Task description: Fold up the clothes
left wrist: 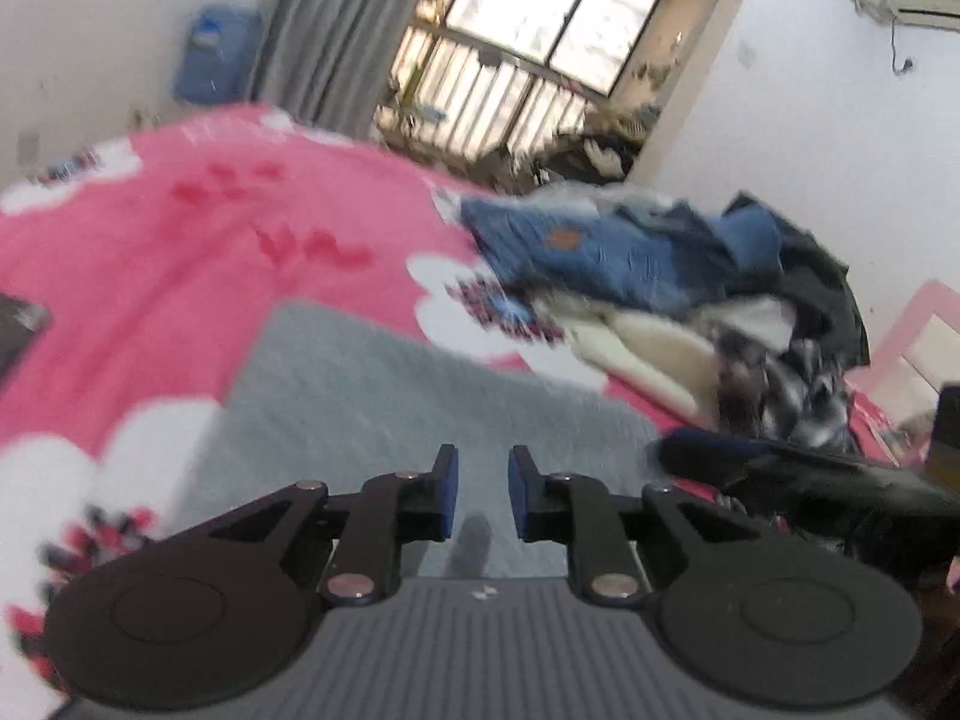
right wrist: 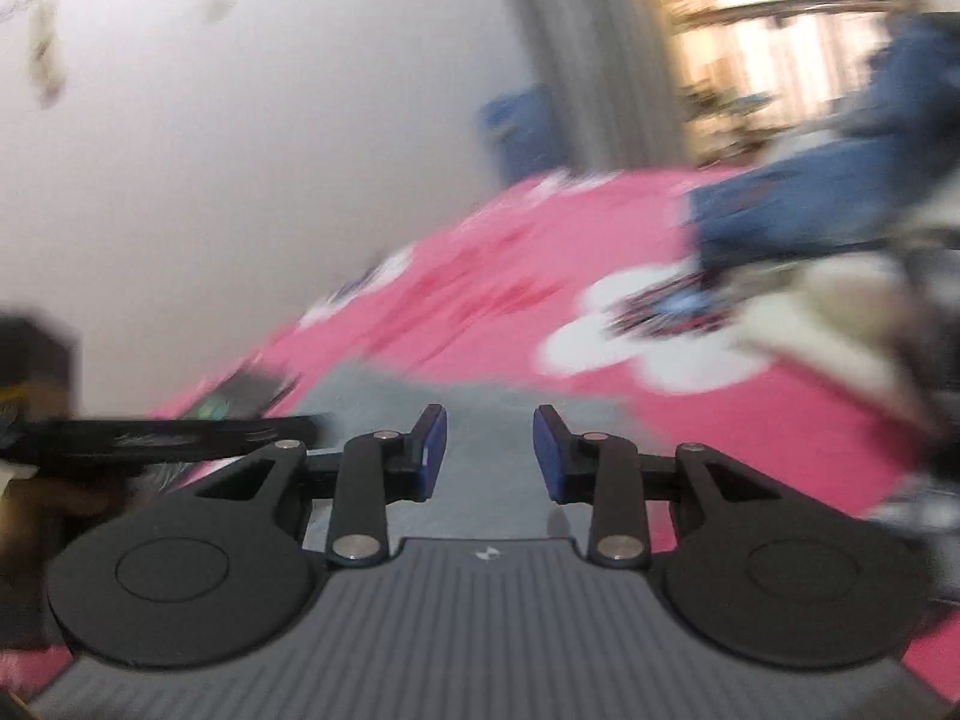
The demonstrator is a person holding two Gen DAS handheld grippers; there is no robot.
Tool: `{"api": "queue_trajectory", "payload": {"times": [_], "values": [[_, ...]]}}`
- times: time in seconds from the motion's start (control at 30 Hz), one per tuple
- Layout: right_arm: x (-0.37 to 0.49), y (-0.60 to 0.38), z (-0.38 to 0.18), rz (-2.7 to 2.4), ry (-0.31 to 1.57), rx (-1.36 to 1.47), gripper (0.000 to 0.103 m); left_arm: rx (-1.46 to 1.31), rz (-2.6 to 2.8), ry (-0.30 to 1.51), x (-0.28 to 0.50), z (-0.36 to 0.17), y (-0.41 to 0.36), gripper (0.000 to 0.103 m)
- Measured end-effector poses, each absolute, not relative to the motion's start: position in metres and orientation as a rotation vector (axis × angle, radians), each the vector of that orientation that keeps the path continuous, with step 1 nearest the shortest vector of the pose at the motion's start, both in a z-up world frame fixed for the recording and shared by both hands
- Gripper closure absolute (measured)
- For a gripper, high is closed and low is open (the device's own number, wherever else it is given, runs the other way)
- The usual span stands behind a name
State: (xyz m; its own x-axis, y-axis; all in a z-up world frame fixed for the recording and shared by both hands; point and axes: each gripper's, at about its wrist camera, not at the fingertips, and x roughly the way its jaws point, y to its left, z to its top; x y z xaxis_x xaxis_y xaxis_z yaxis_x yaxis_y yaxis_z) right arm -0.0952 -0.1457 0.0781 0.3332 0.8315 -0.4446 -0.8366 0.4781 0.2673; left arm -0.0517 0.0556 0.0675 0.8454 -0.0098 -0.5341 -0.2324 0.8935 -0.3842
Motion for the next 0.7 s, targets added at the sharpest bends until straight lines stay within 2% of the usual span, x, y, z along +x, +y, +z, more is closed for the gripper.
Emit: {"api": "queue_trajectory", "payload": {"times": [0.07, 0.13, 0.2, 0.23, 0.27, 0.3, 0.6, 0.63, 0.67, 0.7], "values": [[-0.101, -0.122, 0.071, 1.120, 0.601, -0.112, 0.073, -0.482, 0.135, 0.577, -0.045, 0.059, 0.060, 0.088], [-0.094, -0.112, 0.062, 1.104, 0.634, -0.125, 0.074, -0.528, 0.148, 0.585, -0.041, 0.055, 0.069, 0.094], [-0.085, -0.105, 0.054, 1.089, 0.665, -0.125, 0.079, -0.596, 0.172, 0.582, -0.038, 0.051, 0.085, 0.098], [-0.076, -0.106, 0.051, 1.082, 0.672, -0.101, 0.084, -0.635, 0.189, 0.579, -0.039, 0.049, 0.093, 0.100], [-0.068, -0.108, 0.050, 1.070, 0.676, -0.087, 0.096, -0.681, 0.198, 0.569, -0.043, 0.047, 0.101, 0.100], [-0.061, -0.109, 0.049, 1.055, 0.678, -0.076, 0.103, -0.722, 0.207, 0.558, -0.046, 0.045, 0.108, 0.100], [-0.065, -0.119, 0.055, 0.884, 0.537, -0.197, 0.103, -0.691, 0.363, 0.521, -0.066, 0.057, 0.108, 0.100], [-0.062, -0.123, 0.055, 0.855, 0.532, -0.205, 0.102, -0.692, 0.370, 0.527, -0.068, 0.060, 0.110, 0.100], [-0.058, -0.127, 0.055, 0.819, 0.526, -0.216, 0.095, -0.694, 0.369, 0.530, -0.069, 0.064, 0.110, 0.097], [-0.055, -0.132, 0.056, 0.795, 0.525, -0.220, 0.094, -0.680, 0.363, 0.533, -0.069, 0.069, 0.109, 0.096]]}}
